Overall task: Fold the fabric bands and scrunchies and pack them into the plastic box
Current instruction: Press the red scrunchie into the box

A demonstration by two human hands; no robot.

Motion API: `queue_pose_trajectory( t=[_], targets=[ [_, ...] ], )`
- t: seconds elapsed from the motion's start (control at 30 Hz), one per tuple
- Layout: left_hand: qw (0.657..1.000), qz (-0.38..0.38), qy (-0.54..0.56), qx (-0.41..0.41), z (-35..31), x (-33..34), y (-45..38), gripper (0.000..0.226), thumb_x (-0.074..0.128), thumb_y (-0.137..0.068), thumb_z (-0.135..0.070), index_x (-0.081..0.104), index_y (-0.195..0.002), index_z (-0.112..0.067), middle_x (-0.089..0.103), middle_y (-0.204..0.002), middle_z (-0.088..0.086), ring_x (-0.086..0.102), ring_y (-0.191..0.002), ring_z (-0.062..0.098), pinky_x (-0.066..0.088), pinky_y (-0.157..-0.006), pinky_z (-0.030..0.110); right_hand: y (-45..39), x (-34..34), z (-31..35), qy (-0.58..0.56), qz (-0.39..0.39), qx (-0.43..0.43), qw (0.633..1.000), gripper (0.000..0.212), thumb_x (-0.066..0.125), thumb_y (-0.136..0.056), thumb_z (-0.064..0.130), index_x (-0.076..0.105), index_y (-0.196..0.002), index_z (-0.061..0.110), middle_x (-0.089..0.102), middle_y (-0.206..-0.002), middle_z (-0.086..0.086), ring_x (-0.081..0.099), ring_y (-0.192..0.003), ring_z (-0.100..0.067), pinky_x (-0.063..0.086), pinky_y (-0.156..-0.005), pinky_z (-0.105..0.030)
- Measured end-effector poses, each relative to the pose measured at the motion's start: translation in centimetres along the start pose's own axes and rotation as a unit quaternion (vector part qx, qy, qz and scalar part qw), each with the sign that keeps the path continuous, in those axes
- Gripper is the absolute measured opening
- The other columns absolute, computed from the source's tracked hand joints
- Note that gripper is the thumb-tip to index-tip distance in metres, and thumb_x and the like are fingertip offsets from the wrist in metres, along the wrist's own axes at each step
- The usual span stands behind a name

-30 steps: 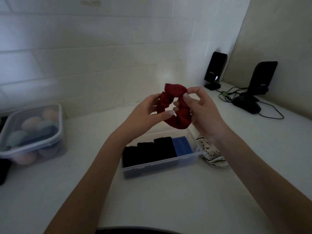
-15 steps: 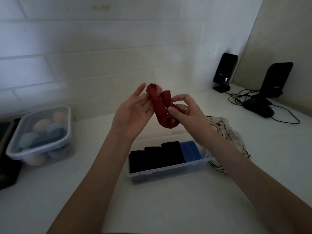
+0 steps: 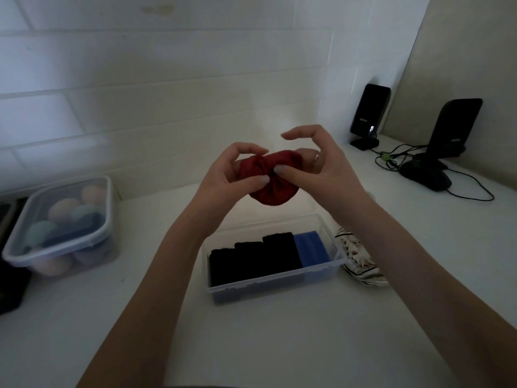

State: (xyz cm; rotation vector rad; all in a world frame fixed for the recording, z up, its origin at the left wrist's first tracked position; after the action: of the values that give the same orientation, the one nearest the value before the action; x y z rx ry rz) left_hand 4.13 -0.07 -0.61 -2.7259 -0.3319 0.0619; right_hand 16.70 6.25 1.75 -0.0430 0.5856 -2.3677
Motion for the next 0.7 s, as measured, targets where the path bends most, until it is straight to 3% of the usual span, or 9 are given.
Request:
queue_pose_trajectory(
  t=[0.17,0.3,0.43,0.53,0.63,0.7],
  targets=[
    [0.999,0.022,-0.042,-0.006,0.0,0.7,0.3,0.041,0.063,-0.064,0.002,0.057,-0.092,-0.028,0.064,-0.081,-0.008,0.060,-0.076,0.011,0.052,-0.070,0.022,0.0,0.3,-1.0,0.032,0.014,0.040,0.999,0.039,0.069,-0.079,0.004,0.051,-0.112,0.016,0.059,-0.093,-0.006,0.064,-0.074,-0.017,0.056,-0.071,-0.032],
    [0.999,0.020,-0.012,-0.028,-0.1,0.7,0.5,0.044,0.063,-0.055,-0.008,0.060,-0.093,-0.029,0.064,-0.095,-0.002,0.058,-0.089,0.020,0.052,-0.079,0.032,0.3,1.4,-1.2,0.004,0.061,0.056,0.997,0.025,0.060,-0.084,-0.001,0.046,-0.096,0.016,0.058,-0.093,-0.003,0.061,-0.077,-0.023,0.054,-0.072,-0.042],
    [0.998,0.008,-0.058,-0.032,-0.6,0.2,1.6,0.047,0.063,-0.063,-0.002,0.058,-0.098,-0.033,0.060,-0.109,0.003,0.064,-0.092,0.016,0.052,-0.081,0.032,0.3,1.9,-0.6,0.044,0.069,-0.005,0.997,0.025,0.051,-0.078,-0.009,0.049,-0.080,0.016,0.056,-0.083,0.003,0.054,-0.069,-0.021,0.045,-0.062,-0.034],
    [0.997,0.004,-0.077,-0.023,-1.1,-1.0,3.5,0.045,0.063,-0.071,0.002,0.056,-0.095,-0.035,0.057,-0.115,-0.003,0.067,-0.095,0.012,0.055,-0.079,0.027,0.9,3.3,-1.1,0.045,0.113,0.015,0.992,0.023,0.052,-0.081,-0.013,0.059,-0.085,0.009,0.061,-0.085,0.002,0.061,-0.073,-0.020,0.053,-0.067,-0.026],
    [0.984,-0.015,-0.174,-0.031,-0.9,-2.8,5.7,0.045,0.073,-0.072,0.003,0.060,-0.089,-0.036,0.056,-0.113,0.000,0.067,-0.097,0.020,0.059,-0.078,0.034,1.7,5.2,-2.1,0.099,0.167,0.039,0.980,0.025,0.062,-0.080,-0.005,0.065,-0.089,0.018,0.065,-0.096,-0.002,0.065,-0.077,-0.018,0.056,-0.074,-0.029],
    [0.964,-0.023,-0.263,-0.042,-1.1,-3.7,6.7,0.045,0.078,-0.068,0.000,0.061,-0.082,-0.040,0.055,-0.107,0.000,0.066,-0.094,0.017,0.059,-0.072,0.028,2.3,6.3,-2.8,0.135,0.201,0.051,0.969,0.026,0.067,-0.078,-0.002,0.067,-0.091,0.020,0.065,-0.101,-0.002,0.064,-0.076,-0.015,0.055,-0.074,-0.028]
  ],
)
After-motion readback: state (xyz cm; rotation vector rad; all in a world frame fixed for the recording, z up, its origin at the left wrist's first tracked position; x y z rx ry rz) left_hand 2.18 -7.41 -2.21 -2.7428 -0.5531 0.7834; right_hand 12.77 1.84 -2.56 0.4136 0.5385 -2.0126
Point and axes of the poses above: each hand's wrist, its own y-axis away from the middle knuckle, its own x-axis out of the palm, z = x × y, the point moved 7 cm from there along -y, towards the middle knuckle
